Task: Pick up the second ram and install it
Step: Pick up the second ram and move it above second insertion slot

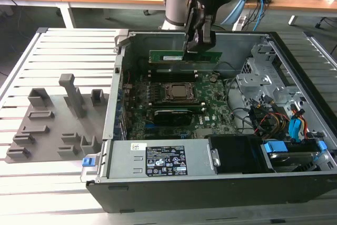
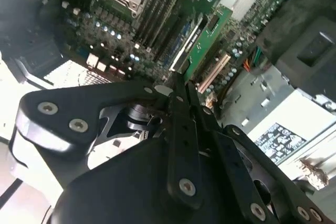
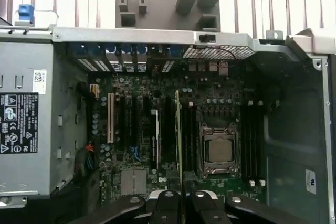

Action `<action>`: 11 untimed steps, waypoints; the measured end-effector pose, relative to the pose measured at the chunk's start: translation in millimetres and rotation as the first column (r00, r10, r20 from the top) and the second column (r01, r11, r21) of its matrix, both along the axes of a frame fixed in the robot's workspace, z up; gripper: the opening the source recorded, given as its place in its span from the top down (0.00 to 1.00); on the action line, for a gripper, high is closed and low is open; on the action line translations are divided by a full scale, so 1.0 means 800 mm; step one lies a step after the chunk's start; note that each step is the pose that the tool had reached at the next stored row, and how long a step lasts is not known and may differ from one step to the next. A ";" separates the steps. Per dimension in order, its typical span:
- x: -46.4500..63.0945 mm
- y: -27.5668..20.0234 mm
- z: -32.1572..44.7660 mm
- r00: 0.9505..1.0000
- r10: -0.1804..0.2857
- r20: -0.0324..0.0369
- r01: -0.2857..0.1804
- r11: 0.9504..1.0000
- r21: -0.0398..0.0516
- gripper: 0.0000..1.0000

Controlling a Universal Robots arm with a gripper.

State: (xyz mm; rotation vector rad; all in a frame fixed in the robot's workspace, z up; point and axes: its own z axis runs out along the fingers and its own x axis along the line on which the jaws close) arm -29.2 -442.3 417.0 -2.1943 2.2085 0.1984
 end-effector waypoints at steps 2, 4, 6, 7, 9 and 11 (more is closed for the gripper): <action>0.008 0.0036 -0.0019 1.000 0.000 -0.002 0.000 1.000 -0.002 0.86; 0.016 0.0055 -0.0042 1.000 0.000 -0.003 0.000 1.000 -0.003 0.86; 0.021 0.0056 -0.0065 1.000 0.000 -0.005 0.000 1.000 -0.003 0.86; 0.025 0.0057 -0.0081 1.000 0.000 -0.006 0.000 1.000 -0.003 0.86; 0.029 0.0058 -0.0104 1.000 0.000 -0.007 0.000 1.000 -0.003 0.86; 0.038 0.0059 -0.0174 1.000 0.000 -0.009 0.000 1.000 -0.003 0.86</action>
